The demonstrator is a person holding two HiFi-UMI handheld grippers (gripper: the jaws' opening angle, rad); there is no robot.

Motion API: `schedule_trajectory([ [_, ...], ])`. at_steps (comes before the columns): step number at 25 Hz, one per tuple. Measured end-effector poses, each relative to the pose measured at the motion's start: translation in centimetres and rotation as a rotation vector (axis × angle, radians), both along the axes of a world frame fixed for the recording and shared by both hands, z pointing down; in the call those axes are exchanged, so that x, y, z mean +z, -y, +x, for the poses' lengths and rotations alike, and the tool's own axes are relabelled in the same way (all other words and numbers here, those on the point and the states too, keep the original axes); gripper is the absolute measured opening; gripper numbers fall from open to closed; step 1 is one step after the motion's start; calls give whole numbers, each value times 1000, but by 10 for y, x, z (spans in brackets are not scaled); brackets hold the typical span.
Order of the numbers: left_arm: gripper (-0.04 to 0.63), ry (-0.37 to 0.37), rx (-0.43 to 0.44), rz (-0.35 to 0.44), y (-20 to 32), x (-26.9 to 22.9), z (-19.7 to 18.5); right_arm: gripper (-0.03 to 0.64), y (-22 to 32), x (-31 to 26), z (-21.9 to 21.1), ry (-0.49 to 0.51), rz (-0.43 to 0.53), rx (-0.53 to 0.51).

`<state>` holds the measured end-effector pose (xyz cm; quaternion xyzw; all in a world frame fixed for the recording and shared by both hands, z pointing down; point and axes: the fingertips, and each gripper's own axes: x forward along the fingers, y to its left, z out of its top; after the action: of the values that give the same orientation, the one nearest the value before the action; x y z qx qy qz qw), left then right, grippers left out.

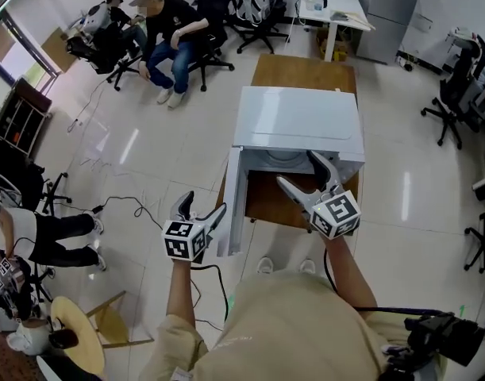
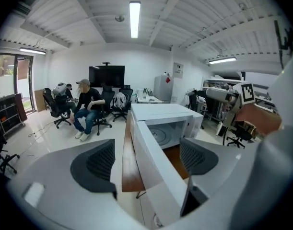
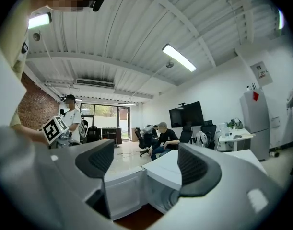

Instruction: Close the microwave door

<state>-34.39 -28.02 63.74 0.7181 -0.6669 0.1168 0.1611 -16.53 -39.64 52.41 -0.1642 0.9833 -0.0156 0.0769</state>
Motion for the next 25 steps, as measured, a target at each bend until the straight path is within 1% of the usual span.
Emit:
schedule_trajectory([
  [1, 428, -23, 19, -31, -2, 11, -5, 403, 4, 4, -2, 6, -1, -7],
  [2, 428, -62, 39, -63, -5, 22, -9, 403, 8, 8, -4, 10, -4, -14],
  [3, 428, -120, 60, -95, -8, 32, -13, 403, 12, 13, -7, 14, -7, -20],
  [6, 431, -342, 129, -192, -10, 54, -19, 403, 29, 22, -14, 22, -22, -40],
  [7, 444, -406, 153, -223, -11, 60, -22, 403, 34, 24, -16, 22, -27, -46],
  [8, 474, -465, 179, -252, -12, 67, -25, 402, 39, 27, -19, 20, -31, -51],
  [9, 476, -527, 210, -278, -14, 73, -28, 402, 42, 30, -22, 19, -34, -57],
  [10, 476, -604, 241, -302, -17, 79, -30, 402, 44, 33, -25, 19, -37, -64],
  [11, 474, -707, 255, -328, -22, 86, -31, 402, 45, 35, -28, 21, -39, -72],
  [12, 465, -835, 233, -364, -28, 95, -31, 402, 46, 37, -30, 24, -40, -77],
  [13, 404, -973, 162, -415, -37, 103, -28, 402, 46, 40, -31, 27, -41, -78],
  [14, 343, -1086, 72, -469, -44, 112, -23, 402, 47, 44, -31, 31, -41, -74],
  [15, 322, -1131, 33, -499, -49, 122, -17, 402, 49, 47, -30, 36, -40, -68],
  [16, 315, -1095, 80, -490, -47, 132, -12, 402, 50, 51, -30, 42, -39, -62],
  [17, 298, -1012, 174, -455, -41, 142, -9, 402, 53, 55, -29, 45, -40, -57],
  [18, 273, -940, 249, -425, -34, 149, -6, 402, 56, 59, -27, 46, -44, -54],
  [19, 256, -904, 284, -416, -29, 153, 0, 402, 60, 62, -25, 46, -50, -51],
  [21, 226, -884, 288, -438, -21, 159, 14, 402, 67, 65, -19, 44, -58, -43],
  [23, 216, -869, 273, -463, -20, 165, 22, 402, 67, 65, -13, 42, -62, -32],
  [25, 166, -855, 262, -473, -22, 168, 24, 402, 62, 63, -10, 38, -59, -26],
])
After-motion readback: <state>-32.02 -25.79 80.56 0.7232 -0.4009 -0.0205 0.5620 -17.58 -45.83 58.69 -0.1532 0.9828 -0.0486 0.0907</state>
